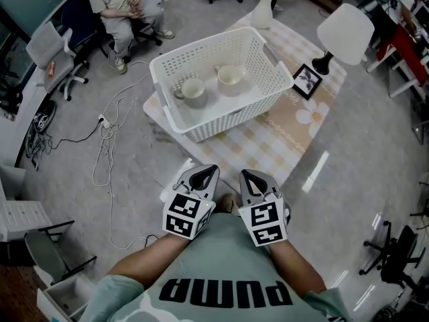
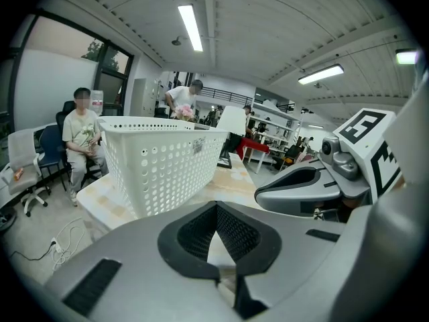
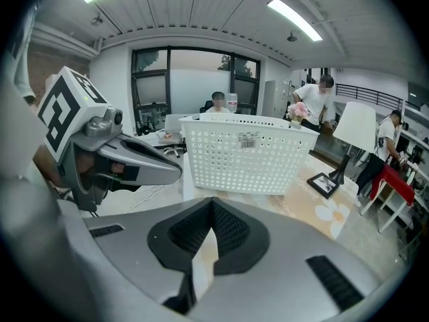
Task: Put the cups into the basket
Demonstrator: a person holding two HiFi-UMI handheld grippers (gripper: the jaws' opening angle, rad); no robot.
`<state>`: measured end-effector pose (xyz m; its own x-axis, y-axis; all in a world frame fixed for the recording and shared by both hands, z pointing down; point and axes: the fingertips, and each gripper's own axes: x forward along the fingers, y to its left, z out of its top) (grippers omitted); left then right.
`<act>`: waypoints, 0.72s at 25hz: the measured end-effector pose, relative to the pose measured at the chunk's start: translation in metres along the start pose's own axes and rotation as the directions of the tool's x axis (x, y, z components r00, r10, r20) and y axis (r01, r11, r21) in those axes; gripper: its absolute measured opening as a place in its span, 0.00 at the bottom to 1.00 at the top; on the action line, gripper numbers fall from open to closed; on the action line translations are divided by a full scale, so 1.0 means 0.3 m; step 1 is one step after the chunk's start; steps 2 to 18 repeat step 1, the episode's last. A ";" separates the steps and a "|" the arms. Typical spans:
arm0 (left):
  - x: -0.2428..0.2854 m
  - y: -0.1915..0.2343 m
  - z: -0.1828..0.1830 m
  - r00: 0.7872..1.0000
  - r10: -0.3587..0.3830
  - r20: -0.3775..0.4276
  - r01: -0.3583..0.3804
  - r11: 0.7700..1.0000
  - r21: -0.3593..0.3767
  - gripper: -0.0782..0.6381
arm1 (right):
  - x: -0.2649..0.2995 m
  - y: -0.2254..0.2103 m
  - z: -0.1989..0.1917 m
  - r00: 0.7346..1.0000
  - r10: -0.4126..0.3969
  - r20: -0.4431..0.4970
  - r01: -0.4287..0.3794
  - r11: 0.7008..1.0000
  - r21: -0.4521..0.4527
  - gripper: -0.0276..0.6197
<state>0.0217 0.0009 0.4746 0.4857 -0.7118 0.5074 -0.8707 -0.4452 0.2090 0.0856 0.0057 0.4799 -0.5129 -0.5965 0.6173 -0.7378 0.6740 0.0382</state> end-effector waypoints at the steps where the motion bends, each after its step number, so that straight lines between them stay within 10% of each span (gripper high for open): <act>1: 0.001 0.001 -0.002 1.000 0.000 -0.001 0.000 1.000 -0.002 0.12 | 0.001 0.000 -0.002 1.000 0.000 -0.001 0.000 1.000 0.001 0.06; 18: 0.001 0.001 -0.002 1.000 0.000 -0.001 0.000 1.000 -0.002 0.12 | 0.001 0.000 -0.002 1.000 0.000 -0.001 0.000 1.000 0.001 0.06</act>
